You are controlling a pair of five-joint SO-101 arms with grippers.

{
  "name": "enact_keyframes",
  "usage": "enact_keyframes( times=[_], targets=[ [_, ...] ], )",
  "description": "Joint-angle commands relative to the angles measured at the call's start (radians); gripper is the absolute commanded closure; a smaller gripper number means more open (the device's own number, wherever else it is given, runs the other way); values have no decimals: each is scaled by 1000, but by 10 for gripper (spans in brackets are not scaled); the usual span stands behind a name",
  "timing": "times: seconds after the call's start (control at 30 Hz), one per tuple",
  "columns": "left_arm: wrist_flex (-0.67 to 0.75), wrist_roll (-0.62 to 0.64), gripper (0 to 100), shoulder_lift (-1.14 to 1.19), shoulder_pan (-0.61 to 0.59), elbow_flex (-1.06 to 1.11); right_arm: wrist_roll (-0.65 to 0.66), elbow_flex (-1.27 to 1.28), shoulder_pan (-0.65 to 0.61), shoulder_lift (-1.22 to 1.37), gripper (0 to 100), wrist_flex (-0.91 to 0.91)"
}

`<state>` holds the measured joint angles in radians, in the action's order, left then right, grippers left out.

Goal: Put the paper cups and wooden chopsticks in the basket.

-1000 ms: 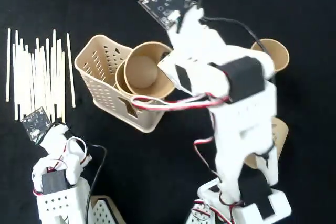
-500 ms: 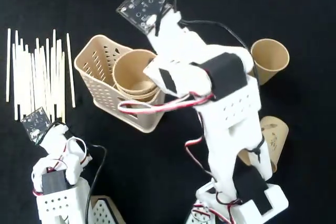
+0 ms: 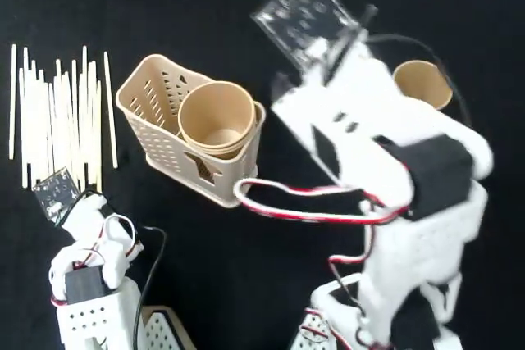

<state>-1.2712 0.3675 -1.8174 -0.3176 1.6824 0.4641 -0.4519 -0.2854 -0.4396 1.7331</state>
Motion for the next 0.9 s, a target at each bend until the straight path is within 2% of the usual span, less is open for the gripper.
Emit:
enact_keyframes(
  times=[0.0,0.17,0.27,0.63,0.87],
  targets=[
    [-5,6,970,-5,7,16,101,182,192,-101,681,29],
    [-5,6,970,-5,7,16,239,343,453,-24,681,-40],
    [-5,6,970,-5,7,16,284,361,535,97,681,-101],
    [-5,6,970,-5,7,16,364,203,572,493,681,-285],
    [-5,6,970,-5,7,16,384,56,582,753,681,-311]
  ],
)
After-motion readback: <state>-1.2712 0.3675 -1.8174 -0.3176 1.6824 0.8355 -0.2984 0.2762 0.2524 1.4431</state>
